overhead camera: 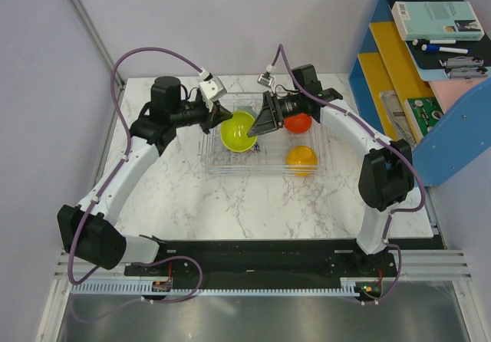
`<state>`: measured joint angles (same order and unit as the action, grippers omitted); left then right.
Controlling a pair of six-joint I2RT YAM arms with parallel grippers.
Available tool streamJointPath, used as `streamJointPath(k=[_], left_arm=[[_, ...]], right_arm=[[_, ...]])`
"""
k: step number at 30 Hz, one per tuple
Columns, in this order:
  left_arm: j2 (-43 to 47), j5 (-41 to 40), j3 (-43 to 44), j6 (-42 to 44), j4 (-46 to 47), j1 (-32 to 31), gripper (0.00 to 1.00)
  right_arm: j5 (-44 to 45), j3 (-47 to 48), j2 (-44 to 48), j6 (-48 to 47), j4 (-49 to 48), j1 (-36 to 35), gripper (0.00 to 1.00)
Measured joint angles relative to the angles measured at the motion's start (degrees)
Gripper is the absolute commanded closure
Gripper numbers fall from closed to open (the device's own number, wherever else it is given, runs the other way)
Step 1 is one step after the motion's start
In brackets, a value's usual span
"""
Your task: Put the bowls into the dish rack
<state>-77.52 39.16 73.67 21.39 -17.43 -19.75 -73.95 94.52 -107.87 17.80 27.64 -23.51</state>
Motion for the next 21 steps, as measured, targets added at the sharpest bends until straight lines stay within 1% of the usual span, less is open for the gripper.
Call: streamJointPath(k=[1, 3, 4, 6, 7, 9, 11, 13, 15, 17, 21], left_arm=[[0.0, -0.1, 0.0, 0.0, 0.0, 0.0, 0.75], [0.0, -0.2, 0.0, -0.2, 0.0, 0.0, 0.61], [0.0, -0.1, 0.0, -0.7, 0.2, 0.0, 0.43], [0.0, -0.1, 0.0, -1.2, 0.6, -0.3, 0.31], [0.0, -0.1, 0.0, -1.6, 0.9, -0.3, 0.21], [0.0, -0.1, 0.0, -2.0, 1.2, -0.3, 0.14], [0.0, -0.1, 0.0, -2.4, 1.4, 0.2, 0.01], [0.2, 0.4, -0.1, -3.0, 1.4, 1.5, 0.00], [0.8, 2.2, -0.5, -4.1, 1.6, 4.8, 0.00], [1.7, 4.6, -1.3, -5.6, 1.8, 10.0, 0.00], [3.9, 8.5, -4.7, -8.3, 2.6, 24.2, 0.00]], right_arm=[[0.1, 0.0, 0.0, 0.0, -0.1, 0.0, 1.00], [0.3, 0.0, 0.0, 0.0, -0.1, 0.0, 1.00], [0.8, 0.0, 0.0, -0.1, -0.2, 0.0, 1.00], [1.9, 0.0, 0.0, -0.1, -0.3, 0.0, 1.00], [2.6, -0.2, 0.0, -0.2, -0.3, 0.0, 1.00], [3.5, -0.4, 0.0, -0.2, -0.3, 0.0, 1.00], [4.9, -0.8, 0.0, -0.4, -0.2, 0.3, 1.00], [6.3, -1.0, 0.1, -0.9, 0.0, 0.8, 1.00], [8.4, -1.0, 0.4, -2.4, 1.2, 1.8, 1.00], [12.6, 0.0, 0.7, -6.4, 5.5, 3.1, 1.00], [24.4, 3.2, 1.6, -15.4, 13.7, 5.1, 1.00]])
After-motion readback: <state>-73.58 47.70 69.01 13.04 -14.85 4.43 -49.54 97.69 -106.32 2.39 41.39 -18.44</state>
